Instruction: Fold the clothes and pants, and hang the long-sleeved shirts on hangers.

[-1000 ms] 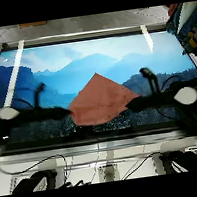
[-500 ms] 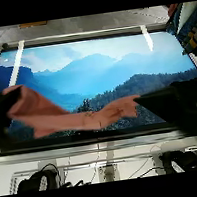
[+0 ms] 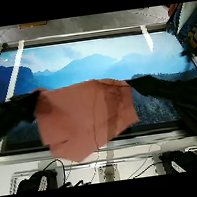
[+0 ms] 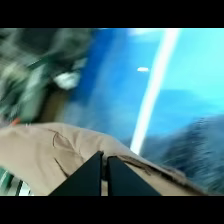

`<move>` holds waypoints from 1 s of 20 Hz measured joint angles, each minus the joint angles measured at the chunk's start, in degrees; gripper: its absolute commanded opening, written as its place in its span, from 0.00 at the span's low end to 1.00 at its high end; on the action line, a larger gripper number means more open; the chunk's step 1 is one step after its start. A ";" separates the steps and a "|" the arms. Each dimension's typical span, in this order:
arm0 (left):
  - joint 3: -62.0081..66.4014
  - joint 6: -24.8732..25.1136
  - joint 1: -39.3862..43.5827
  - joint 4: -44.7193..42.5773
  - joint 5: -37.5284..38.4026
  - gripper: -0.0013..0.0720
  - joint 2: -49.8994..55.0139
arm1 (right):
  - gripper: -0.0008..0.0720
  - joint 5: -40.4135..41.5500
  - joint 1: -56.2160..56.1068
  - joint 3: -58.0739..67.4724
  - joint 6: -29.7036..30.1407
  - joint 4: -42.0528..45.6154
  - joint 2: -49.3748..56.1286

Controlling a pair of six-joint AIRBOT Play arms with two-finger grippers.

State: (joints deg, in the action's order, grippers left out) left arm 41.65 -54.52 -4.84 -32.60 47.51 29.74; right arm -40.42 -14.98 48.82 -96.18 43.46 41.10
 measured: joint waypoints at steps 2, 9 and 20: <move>-2.38 3.45 1.99 4.87 -3.85 0.03 9.38 | 0.04 8.76 -0.39 -2.43 -0.46 0.50 7.23; -1.51 6.38 5.70 11.19 -0.07 0.03 27.80 | 0.04 12.46 2.69 -3.39 -0.26 8.11 20.57; -4.28 -7.30 12.41 -6.45 8.04 0.97 35.82 | 0.86 -8.24 9.11 -2.27 3.48 26.93 24.57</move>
State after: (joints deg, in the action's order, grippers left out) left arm 37.36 -61.82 7.57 -39.05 55.55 65.56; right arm -48.66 -5.87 46.54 -92.71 70.39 65.67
